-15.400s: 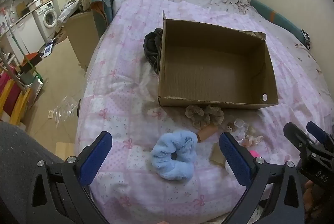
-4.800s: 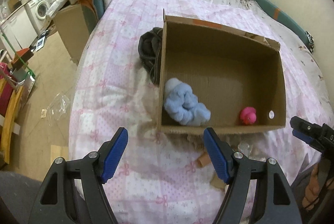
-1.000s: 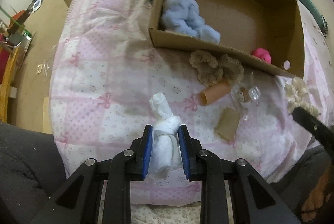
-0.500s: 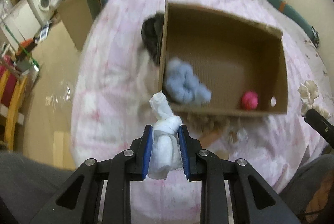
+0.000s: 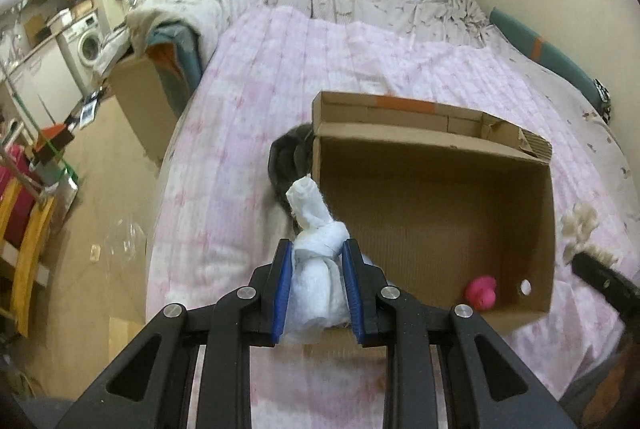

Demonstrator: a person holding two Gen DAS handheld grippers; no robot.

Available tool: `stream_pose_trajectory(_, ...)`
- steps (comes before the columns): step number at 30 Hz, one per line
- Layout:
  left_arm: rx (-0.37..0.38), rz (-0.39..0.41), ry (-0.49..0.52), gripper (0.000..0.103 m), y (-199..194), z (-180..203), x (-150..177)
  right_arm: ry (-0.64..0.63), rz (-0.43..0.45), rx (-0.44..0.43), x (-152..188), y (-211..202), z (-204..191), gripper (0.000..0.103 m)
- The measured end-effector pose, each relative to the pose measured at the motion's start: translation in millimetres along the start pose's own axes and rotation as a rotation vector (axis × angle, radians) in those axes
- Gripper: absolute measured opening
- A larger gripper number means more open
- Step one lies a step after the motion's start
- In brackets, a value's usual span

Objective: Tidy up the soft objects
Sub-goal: 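Carry the white cloth and tissue into the box with both tools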

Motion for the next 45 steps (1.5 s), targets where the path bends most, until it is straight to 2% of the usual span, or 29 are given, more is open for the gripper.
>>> stream_pose_trajectory(6,0.017,-0.006,0.008,0.023,22,6,-1,0.03,-0.069,0.09,18,31,21,0.019)
stream_pose_trajectory(16,0.107,-0.085,-0.02,0.023,48,11,11,0.024,-0.131,0.134,27,52,31,0.019)
stream_pose_trajectory(21,0.118,-0.086,0.02,0.023,55,25,14,0.003,-0.152,0.139,29,60,28,0.019)
stream_pose_trajectory(25,0.096,-0.087,0.064,0.023,55,32,17,-0.016,-0.159,0.133,31,63,26,0.019)
stream_pose_trajectory(32,0.13,-0.079,0.07,0.023,54,36,19,-0.023,-0.199,0.116,34,72,23,0.019)
stream_pose_trajectory(35,0.169,-0.095,0.066,0.023,57,40,20,-0.043,-0.211,0.114,36,75,18,0.019)
stream_pose_trajectory(40,0.134,-0.071,0.076,0.023,55,40,19,-0.047,-0.218,0.109,37,76,15,0.019)
stream_pose_trajectory(45,0.145,-0.054,0.084,0.025,52,42,17,-0.036,-0.218,0.125,37,75,19,0.019)
Point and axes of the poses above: each gripper's, at about its wrist camera, not at the fingertips, and y roughly the way its jaws point, z to its right, x to its underside, the point moved 5 cm from there along y, roughly the way its jaws point, and after that the axes turned 2 degrees about x, right-handed, at the moved point
